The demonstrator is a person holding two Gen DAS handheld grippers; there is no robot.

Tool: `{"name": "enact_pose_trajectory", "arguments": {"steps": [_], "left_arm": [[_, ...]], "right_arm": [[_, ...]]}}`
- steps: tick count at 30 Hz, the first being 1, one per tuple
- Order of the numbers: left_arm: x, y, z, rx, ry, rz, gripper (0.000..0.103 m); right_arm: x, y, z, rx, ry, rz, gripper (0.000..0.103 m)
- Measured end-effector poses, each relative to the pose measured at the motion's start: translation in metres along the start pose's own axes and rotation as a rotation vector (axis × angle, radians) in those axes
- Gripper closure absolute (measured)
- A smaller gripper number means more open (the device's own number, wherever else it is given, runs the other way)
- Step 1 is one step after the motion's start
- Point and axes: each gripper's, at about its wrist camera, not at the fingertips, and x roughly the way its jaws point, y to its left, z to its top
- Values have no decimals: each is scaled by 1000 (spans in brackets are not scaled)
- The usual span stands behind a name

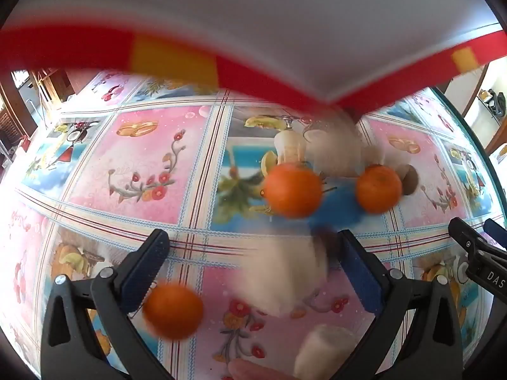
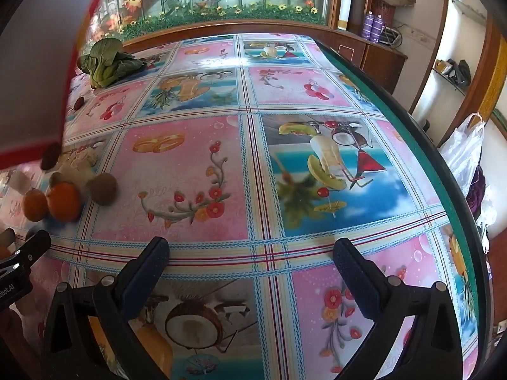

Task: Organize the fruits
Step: 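Tip the red-rimmed tray to pour the fruits onto the tablecloth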

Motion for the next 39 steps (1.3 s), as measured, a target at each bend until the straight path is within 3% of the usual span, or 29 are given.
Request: {"name": "enact_pose_trajectory", "arguments": {"steps": [39], "left_arm": [[0, 0, -1, -1, 0, 1, 0]], "right_arm": [[2, -1, 0, 1, 3, 2, 0]]}}
